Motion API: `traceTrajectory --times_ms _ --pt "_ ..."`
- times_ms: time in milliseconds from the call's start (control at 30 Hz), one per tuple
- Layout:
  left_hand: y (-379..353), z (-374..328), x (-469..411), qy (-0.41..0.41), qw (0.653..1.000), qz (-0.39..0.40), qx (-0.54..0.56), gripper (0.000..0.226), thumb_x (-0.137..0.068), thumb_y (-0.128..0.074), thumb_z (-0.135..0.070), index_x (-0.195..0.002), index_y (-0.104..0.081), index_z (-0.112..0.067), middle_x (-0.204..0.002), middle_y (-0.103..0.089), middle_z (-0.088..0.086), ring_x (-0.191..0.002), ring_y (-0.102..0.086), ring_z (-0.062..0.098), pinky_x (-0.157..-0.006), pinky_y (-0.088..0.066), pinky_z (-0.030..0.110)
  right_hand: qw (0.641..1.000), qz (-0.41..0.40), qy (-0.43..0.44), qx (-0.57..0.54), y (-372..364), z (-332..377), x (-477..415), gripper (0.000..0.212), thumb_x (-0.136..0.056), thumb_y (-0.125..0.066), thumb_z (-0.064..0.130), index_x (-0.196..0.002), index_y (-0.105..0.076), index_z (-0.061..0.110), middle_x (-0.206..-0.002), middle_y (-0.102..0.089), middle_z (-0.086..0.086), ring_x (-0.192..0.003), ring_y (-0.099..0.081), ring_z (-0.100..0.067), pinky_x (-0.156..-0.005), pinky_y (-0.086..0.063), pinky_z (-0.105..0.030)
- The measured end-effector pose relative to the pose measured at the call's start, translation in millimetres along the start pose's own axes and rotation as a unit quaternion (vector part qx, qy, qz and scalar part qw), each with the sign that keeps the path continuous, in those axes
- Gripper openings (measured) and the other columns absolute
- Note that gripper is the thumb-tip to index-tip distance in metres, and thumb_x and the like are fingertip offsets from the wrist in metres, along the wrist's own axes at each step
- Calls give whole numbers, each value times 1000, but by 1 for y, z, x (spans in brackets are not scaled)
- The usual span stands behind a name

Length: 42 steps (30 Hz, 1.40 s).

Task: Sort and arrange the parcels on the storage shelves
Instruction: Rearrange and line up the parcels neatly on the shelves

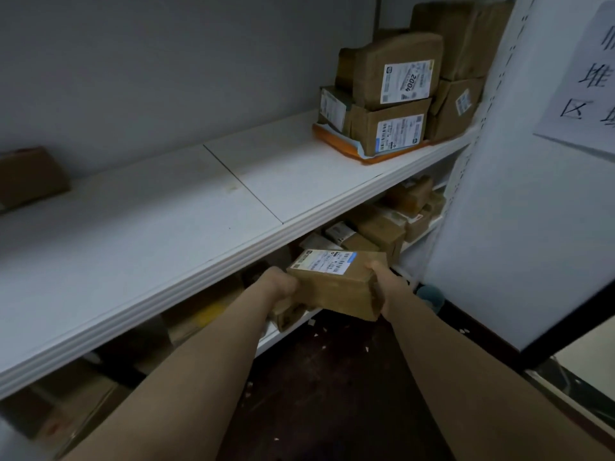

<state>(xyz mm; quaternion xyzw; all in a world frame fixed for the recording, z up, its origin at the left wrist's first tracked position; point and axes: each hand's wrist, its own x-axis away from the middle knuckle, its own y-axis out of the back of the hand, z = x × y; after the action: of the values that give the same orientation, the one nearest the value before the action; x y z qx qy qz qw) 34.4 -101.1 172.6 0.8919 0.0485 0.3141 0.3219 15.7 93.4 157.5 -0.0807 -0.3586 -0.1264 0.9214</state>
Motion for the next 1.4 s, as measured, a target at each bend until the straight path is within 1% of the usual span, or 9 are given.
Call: traceTrajectory --times_ms 233,400,567,767,1033,1100,1200,1300,1400 --pt "0 5 -45 -44 985 32 -162 44 -93 -57 -28 -129 -53 -2 -120 -58 13 -94 -50 19 -91 -44 30 999 -5 -35 -31 -34 -12 -28 83 -82 -74 30 -149 -26 12 -144 -41 -15 -126 -47 -35 -95 -47 -45" --pt "1 15 -78 -61 977 16 -202 40 -98 -43 -15 -135 -46 -2 -136 -50 16 -124 -49 29 -97 -39 29 998 25 -37 -45 -64 -15 -49 74 -85 -71 21 -146 -30 12 -140 -47 -14 -124 -49 -32 -82 -44 -37" --pt "-1 16 -104 -58 979 13 -197 33 -98 -43 -16 -125 -55 -1 -131 -55 17 -120 -52 29 -97 -41 30 996 20 -49 -67 -87 -25 -76 83 -81 -74 19 -149 -26 18 -140 -48 -14 -120 -52 -32 -63 -46 -35" --pt "-8 17 -127 -53 980 24 -189 31 -98 -42 -14 -123 -55 -1 -128 -56 16 -117 -53 29 -93 -43 31 994 44 -67 -79 -99 -34 -100 60 -88 -67 16 -141 -40 12 -131 -55 -15 -90 -55 -27 -76 -44 -41" --pt "-15 0 -106 -55 978 58 -193 32 -98 -38 -6 -125 -53 3 -130 -53 18 -118 -52 29 -91 -42 26 999 8 -34 -33 -98 -28 -97 47 -97 -53 16 -141 -39 9 -134 -52 -15 -119 -53 -32 -99 -45 -44" --pt "-17 -15 -88 -64 977 80 -185 34 -97 -39 -5 -128 -51 3 -133 -52 18 -110 -54 26 -90 -42 27 1000 14 -4 5 -89 -16 -86 36 -97 -50 14 -132 -48 4 -120 -57 -14 -101 -58 -26 -94 -44 -39" --pt "-13 -42 -55 -81 973 102 -191 36 -98 -44 -13 -129 -48 5 -133 -51 21 -96 -57 26 -82 -43 32 996 30 34 72 -76 11 -60 9 -91 -55 8 -83 -52 10 -79 -49 -4 -62 -46 -13 -67 -48 -31" --pt "-2 -71 -23 -119 971 91 -184 33 -97 -44 -10 -124 -54 7 -128 -55 22 -115 -55 34 -92 -45 36 988 59 57 131 -65 41 -24 4 -90 -53 7 -91 -50 9 -70 -47 -7 -54 -40 -16 -61 -49 -30" --pt "19 -93 4 -141 966 85 -199 19 -91 -51 -8 -99 -63 4 -101 -63 17 -84 -59 25 -66 -47 30 973 79 96 196 -65 69 17 9 -87 -51 5 -80 -53 9 -74 -63 -29 -52 -40 -17 -51 -29 -21"
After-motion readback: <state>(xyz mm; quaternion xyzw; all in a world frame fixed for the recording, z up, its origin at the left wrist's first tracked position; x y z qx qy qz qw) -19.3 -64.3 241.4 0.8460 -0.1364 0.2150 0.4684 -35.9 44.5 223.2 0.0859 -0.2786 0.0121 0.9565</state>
